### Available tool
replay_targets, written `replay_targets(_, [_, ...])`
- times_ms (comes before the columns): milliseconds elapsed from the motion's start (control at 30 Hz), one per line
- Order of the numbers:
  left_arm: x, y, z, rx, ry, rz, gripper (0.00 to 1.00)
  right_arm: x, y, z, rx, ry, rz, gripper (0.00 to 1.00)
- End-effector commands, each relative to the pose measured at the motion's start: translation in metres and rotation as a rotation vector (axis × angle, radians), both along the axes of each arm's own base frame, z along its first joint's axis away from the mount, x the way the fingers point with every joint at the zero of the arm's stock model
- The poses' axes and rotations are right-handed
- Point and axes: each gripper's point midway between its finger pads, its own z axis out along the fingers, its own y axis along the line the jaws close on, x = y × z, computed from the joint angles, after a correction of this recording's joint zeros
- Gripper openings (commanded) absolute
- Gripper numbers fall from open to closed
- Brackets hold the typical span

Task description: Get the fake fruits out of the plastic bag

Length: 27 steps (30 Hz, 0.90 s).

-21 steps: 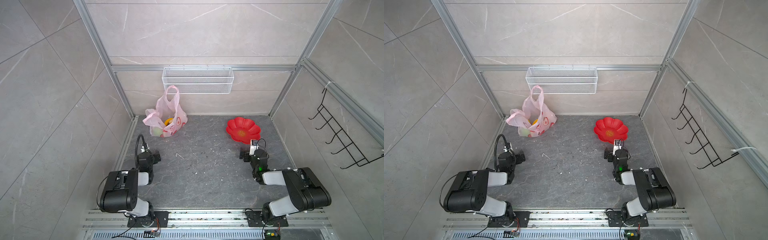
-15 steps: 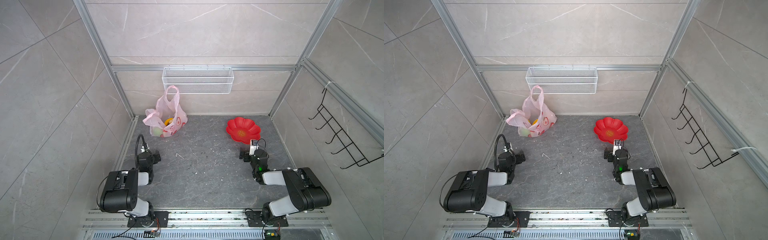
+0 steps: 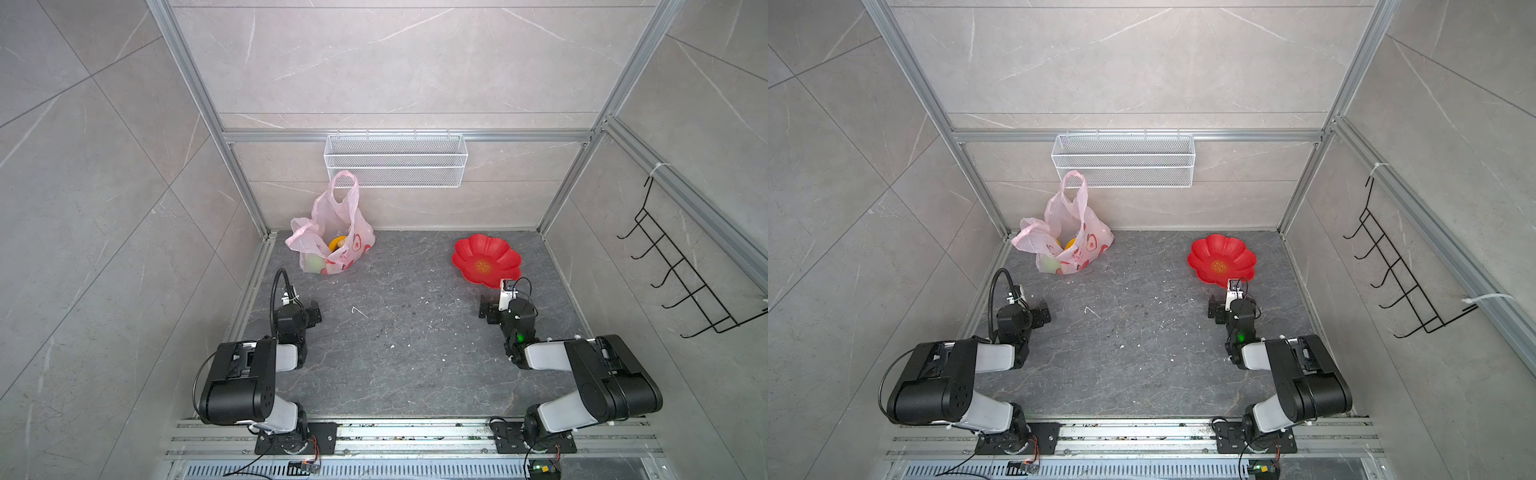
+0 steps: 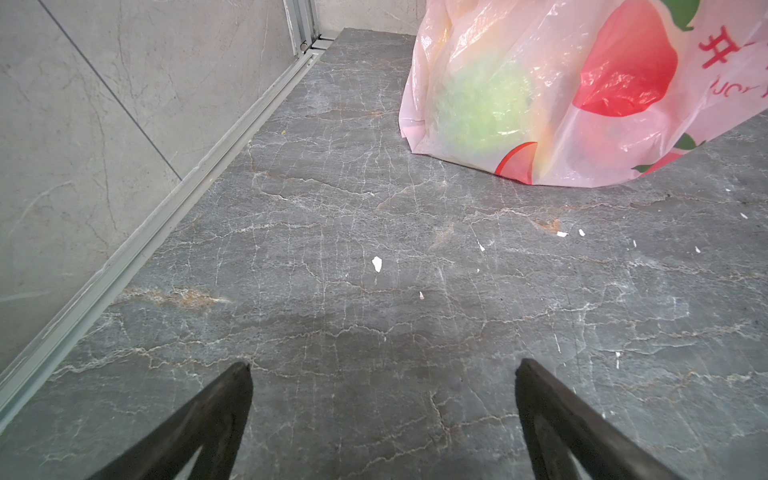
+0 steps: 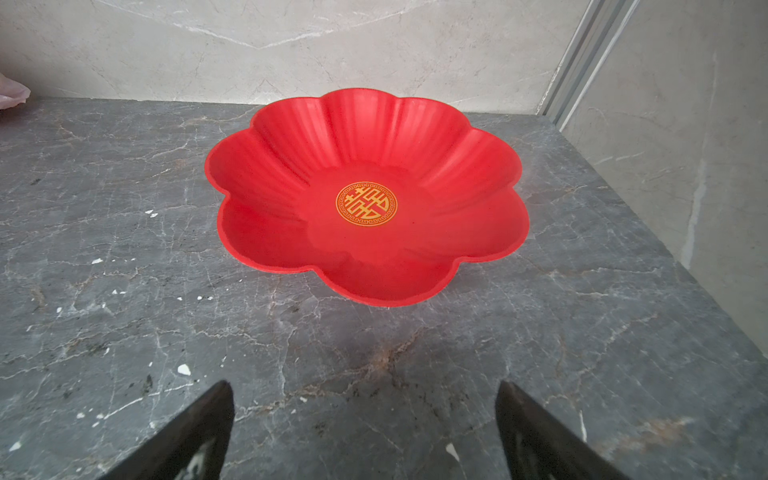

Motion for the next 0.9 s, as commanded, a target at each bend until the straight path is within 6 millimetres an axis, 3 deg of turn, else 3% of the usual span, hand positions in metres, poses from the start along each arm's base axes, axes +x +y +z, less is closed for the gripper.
replay_targets(0, [0.013,0.002,0.021,0.027,-0.075,0.001,1.00,0.008,0.002,0.010,-0.003,-0.035,0.010,0.99])
replay_targets(433, [0.013,0.003,0.024,0.030,-0.084,0.003,1.00,0.007,0.001,0.010,-0.002,-0.037,0.007,0.99])
replay_targets(533, [0.012,0.004,0.033,0.031,-0.071,0.010,1.00,0.007,0.001,0.024,-0.005,-0.042,0.005,0.99])
replay_targets(600, [0.008,0.007,0.048,0.030,-0.070,0.034,1.00,0.006,-0.010,0.033,0.002,0.012,-0.068,0.99])
replay_targets(733, [-0.014,0.033,0.071,-0.040,-0.062,0.247,1.00,-0.002,-0.020,0.047,0.073,0.103,-0.167,0.99])
replay_targets(800, [-0.036,0.051,0.070,-0.151,-0.039,0.443,1.00,-0.011,-0.029,0.051,0.134,0.141,-0.257,0.99])
replay_targets(867, [-0.049,0.053,0.069,-0.250,-0.016,0.532,1.00,-0.020,-0.037,0.054,0.195,0.153,-0.337,0.99])
